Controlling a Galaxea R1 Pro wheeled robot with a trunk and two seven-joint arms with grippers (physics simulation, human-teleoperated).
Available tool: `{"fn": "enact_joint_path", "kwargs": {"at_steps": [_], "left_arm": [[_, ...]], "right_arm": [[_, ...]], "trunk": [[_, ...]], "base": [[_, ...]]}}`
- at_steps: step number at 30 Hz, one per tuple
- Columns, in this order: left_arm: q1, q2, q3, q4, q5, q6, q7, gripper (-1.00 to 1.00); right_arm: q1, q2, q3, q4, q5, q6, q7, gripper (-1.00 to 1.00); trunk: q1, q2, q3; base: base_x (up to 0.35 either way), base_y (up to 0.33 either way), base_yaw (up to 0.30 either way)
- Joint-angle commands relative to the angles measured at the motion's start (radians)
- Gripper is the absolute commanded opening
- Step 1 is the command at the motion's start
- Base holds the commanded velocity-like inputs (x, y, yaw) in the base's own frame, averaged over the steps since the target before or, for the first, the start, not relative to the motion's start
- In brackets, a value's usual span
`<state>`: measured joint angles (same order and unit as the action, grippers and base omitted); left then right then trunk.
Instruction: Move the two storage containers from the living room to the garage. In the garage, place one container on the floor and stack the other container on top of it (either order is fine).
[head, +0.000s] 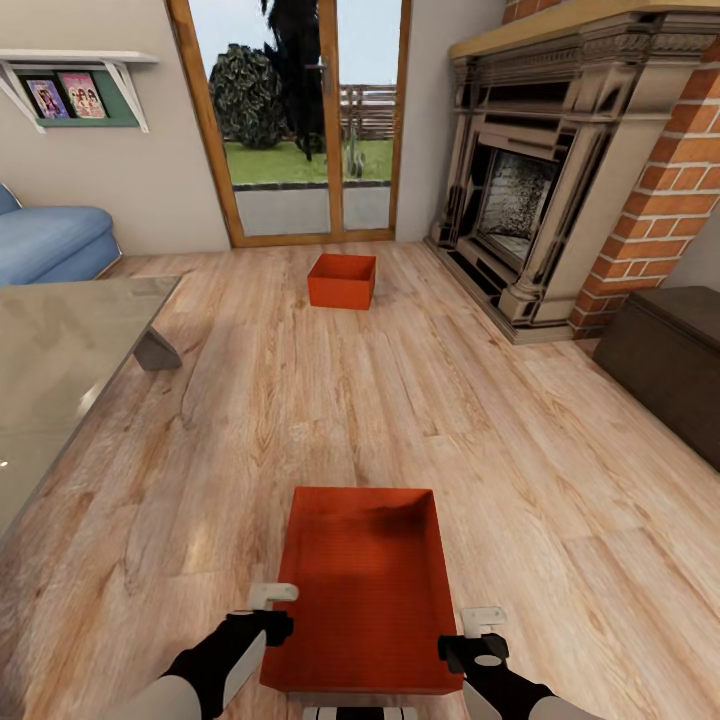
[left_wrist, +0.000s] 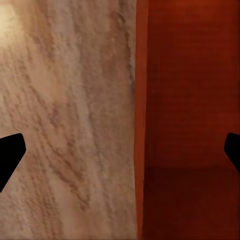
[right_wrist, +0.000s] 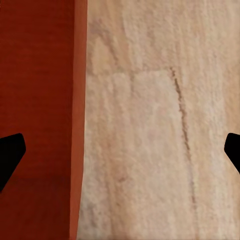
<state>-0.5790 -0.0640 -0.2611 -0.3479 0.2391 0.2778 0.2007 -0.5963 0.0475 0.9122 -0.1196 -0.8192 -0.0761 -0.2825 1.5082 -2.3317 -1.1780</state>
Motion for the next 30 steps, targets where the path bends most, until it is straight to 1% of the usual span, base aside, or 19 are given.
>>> {"fn": "enact_joint_path", "kwargs": {"at_steps": [1,15,30], "left_arm": [[0.000,0.000,-0.009,-0.002,0.010,0.005,0.008,1.00],[-0.001,0.000,-0.008,0.001,0.015,0.005,0.008,1.00],[0.000,0.005,-0.007,0.001,0.015,0.005,0.008,1.00]], "right_arm": [[0.000,0.000,0.008,0.000,-0.011,-0.004,-0.003,1.00],[0.000,0.000,0.008,0.000,-0.011,-0.004,-0.007,1.00],[0.000,-0.001,0.004,0.000,-0.012,-0.006,-0.010,1.00]], "trunk": [[0.000,0.000,-0.001],[0.000,0.000,-0.001],[0.000,0.000,-0.021]], "base": [[0.000,0.000,0.000],[0.000,0.000,0.000],[0.000,0.000,0.056]]}}
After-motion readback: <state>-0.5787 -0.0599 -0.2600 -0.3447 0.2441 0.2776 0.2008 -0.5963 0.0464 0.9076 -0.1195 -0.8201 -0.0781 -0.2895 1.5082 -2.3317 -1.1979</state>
